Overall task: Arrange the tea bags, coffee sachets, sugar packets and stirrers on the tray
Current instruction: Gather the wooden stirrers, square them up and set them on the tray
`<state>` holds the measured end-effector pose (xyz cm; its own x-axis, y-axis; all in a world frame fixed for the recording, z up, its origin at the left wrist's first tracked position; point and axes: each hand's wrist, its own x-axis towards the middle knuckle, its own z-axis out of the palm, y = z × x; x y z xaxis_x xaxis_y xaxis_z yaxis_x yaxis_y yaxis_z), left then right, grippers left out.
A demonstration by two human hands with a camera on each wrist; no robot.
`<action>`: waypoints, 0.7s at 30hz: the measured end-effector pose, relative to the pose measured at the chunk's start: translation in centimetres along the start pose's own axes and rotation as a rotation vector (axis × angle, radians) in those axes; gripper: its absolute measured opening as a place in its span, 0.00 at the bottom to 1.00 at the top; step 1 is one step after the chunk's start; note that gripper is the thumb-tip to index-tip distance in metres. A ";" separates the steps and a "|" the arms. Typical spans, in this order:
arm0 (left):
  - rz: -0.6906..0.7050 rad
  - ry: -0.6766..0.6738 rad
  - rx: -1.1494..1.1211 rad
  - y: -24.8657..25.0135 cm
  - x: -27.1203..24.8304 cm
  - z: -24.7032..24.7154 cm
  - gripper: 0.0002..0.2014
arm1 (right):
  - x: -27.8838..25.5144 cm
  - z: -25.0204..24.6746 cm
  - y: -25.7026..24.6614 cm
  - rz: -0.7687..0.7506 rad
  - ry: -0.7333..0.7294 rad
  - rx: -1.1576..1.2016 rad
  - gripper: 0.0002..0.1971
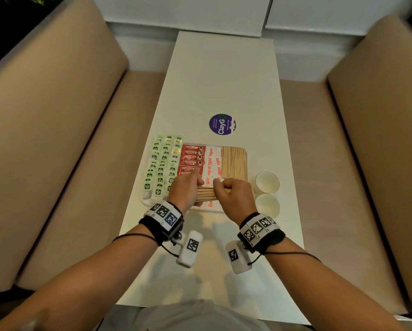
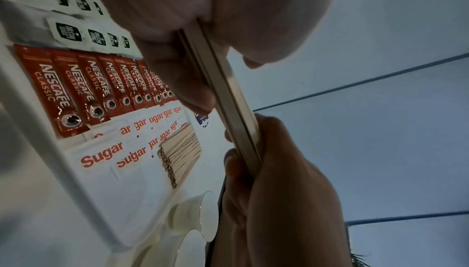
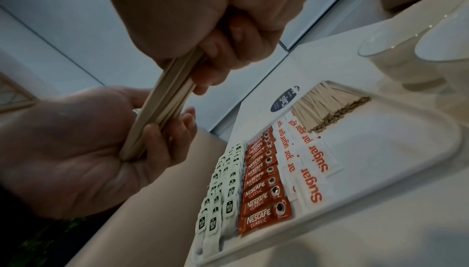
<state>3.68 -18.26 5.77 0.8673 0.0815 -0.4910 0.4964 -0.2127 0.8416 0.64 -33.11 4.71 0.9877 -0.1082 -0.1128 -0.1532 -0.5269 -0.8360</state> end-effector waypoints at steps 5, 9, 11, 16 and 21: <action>0.169 -0.139 0.249 -0.1 -0.2 -0.2 0.14 | 0.7 -1.0 0.2 0.034 -0.030 -0.021 0.27; 0.315 -0.193 0.438 0.2 -0.4 -0.3 0.23 | 1.5 -1.4 0.4 0.073 0.015 -0.017 0.27; 0.361 -0.190 0.480 0.3 -0.3 -0.3 0.26 | 1.6 -1.2 0.4 0.077 0.041 0.002 0.27; 0.429 -0.132 0.564 -0.5 0.6 -0.7 0.32 | 0.7 -0.4 0.7 0.033 -0.014 0.007 0.28; 0.453 -0.256 0.690 -1.0 2.4 -1.8 0.26 | -0.6 -0.9 1.7 -0.067 -0.265 -0.211 0.29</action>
<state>5.36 -16.05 4.11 0.9006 -0.3582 -0.2463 -0.0999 -0.7220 0.6846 -0.21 -34.75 3.85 0.9653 0.1405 -0.2202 -0.0636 -0.6912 -0.7198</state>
